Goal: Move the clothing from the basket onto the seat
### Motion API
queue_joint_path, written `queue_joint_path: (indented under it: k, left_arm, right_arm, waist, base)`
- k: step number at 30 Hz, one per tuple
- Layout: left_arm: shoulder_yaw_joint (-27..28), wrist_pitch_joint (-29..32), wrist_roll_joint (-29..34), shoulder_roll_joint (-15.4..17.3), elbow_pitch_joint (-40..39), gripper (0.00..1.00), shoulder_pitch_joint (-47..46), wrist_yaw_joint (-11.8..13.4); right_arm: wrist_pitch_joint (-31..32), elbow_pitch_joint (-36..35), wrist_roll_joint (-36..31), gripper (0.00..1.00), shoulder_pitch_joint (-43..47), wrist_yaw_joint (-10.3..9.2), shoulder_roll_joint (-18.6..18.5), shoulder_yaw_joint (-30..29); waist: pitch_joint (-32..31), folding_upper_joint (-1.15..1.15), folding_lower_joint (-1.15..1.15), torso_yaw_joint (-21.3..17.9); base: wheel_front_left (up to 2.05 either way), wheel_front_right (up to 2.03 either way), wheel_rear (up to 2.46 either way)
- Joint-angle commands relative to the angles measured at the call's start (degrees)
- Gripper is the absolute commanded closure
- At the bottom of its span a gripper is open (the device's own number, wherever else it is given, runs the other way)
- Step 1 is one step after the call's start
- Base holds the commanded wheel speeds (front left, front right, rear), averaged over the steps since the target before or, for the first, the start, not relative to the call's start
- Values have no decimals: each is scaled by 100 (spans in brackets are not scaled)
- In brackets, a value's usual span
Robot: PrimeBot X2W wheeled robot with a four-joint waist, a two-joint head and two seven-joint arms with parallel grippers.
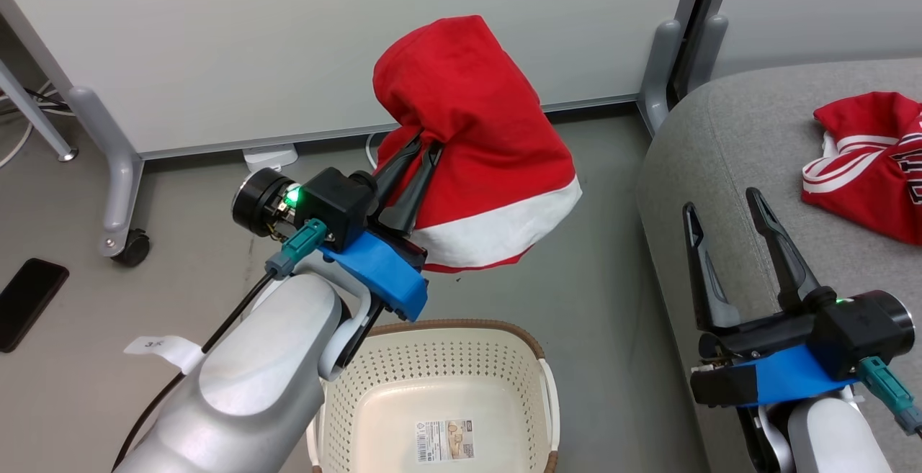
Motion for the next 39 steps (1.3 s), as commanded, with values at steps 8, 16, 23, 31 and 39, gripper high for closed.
queue_joint_path:
  k: [8,16,23,31,39]
  left_arm:
    - [-55,166,-21,136,-433,100,142,132]
    - [-115,216,14,114,-631,100,54,163]
    - [-250,209,61,-18,-685,100,-54,118]
    - [-479,190,143,-199,-705,100,-138,42]
    - [-740,219,253,-257,-755,100,-149,-36]
  right_arm:
    - [-24,-49,13,0,-30,3,21,-61]
    - [-24,-25,183,0,-595,3,-403,441]
    - [-24,286,360,0,-1267,2,-952,1249]
    - [-24,968,808,0,-1898,2,-1662,2280]
    - [-24,1368,1702,0,-2367,2,-2191,3343]
  waist:
    - [11,-1,1,62]
    - [87,-1,1,116]
    - [141,-1,1,266]
    - [142,-1,1,452]
    - [133,-1,1,547]
  base:
    - [0,0,0]
    - [0,0,0]
    - [0,0,0]
    - [0,0,0]
    - [0,0,0]
